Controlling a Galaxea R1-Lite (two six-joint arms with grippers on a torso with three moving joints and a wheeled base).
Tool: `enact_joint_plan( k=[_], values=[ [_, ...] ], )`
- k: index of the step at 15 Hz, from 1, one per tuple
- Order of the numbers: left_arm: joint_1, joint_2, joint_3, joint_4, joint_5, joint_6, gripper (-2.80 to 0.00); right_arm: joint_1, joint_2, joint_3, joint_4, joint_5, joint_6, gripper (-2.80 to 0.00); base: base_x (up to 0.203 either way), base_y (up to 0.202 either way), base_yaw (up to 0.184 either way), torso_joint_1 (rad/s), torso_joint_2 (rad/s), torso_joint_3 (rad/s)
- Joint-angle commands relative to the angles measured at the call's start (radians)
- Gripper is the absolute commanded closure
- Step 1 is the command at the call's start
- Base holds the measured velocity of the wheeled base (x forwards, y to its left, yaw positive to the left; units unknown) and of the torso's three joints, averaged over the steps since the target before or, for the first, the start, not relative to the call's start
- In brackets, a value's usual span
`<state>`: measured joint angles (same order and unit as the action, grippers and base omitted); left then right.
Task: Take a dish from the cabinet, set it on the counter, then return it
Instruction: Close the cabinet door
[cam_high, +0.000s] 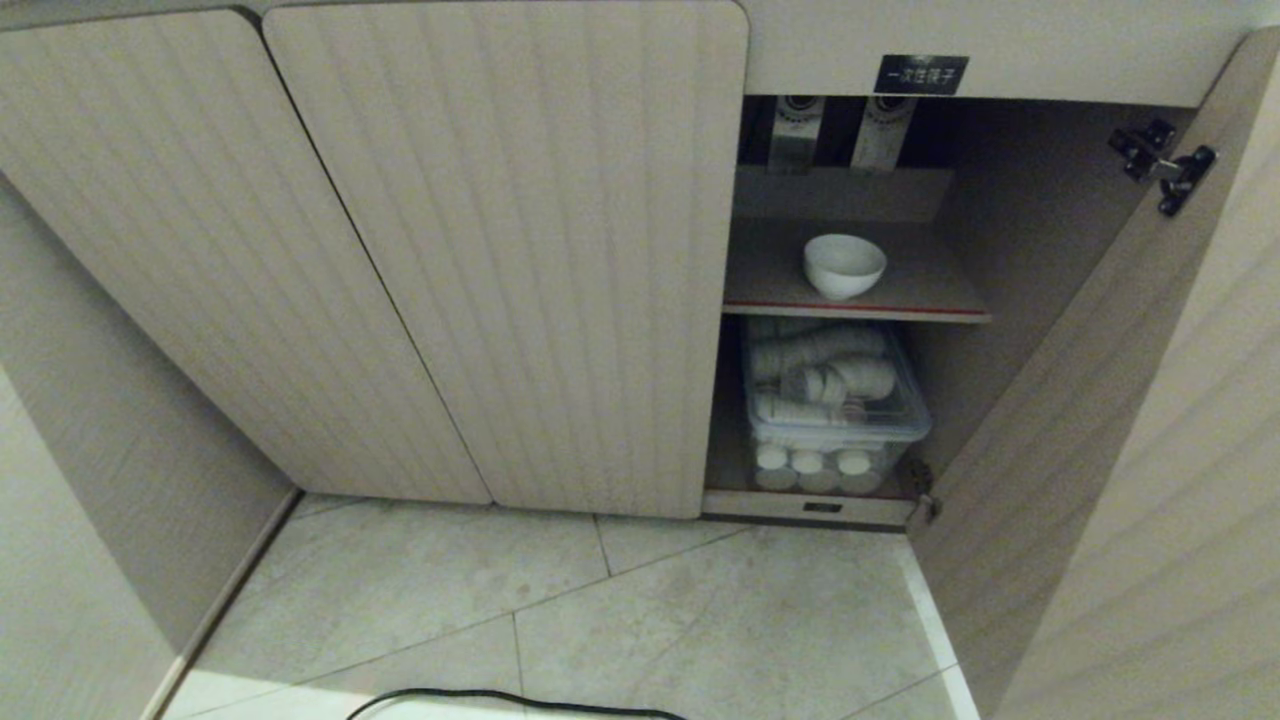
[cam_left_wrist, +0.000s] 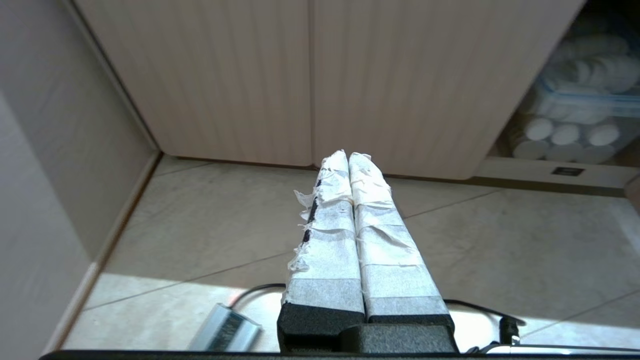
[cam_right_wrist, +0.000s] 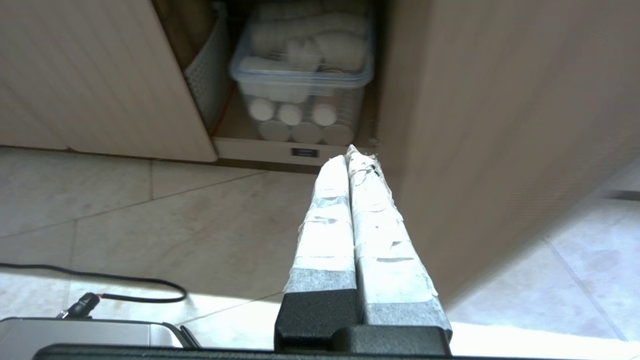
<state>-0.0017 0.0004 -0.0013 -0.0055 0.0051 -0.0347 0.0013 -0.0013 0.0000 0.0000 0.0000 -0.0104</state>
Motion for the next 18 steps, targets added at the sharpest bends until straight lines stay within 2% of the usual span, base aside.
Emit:
enact_joint_plan(
  k=[1,3,13,18],
  values=[
    [0.000,0.000,0.000,-0.001,0.001,-0.001,0.00,0.000,0.001,0.000,0.000,0.000,0.000,0.00,0.000,-0.170,0.006,0.002,0.00,0.005],
    [0.000,0.000,0.000,-0.001,0.000,-0.001,0.00,0.000,0.001,0.000,0.000,0.000,0.000,0.00,0.000,-0.090,0.002,0.001,0.00,0.001],
    [0.000,0.000,0.001,-0.001,0.000,-0.001,0.00,0.000,0.001,0.000,0.000,0.000,0.000,0.00,0.000,0.000,0.000,0.000,0.00,0.000],
    [0.000,0.000,0.001,-0.001,0.001,0.000,0.00,0.000,0.001,0.000,0.000,0.000,-0.036,0.00,0.000,0.000,0.000,0.000,0.00,0.000]
  ],
)
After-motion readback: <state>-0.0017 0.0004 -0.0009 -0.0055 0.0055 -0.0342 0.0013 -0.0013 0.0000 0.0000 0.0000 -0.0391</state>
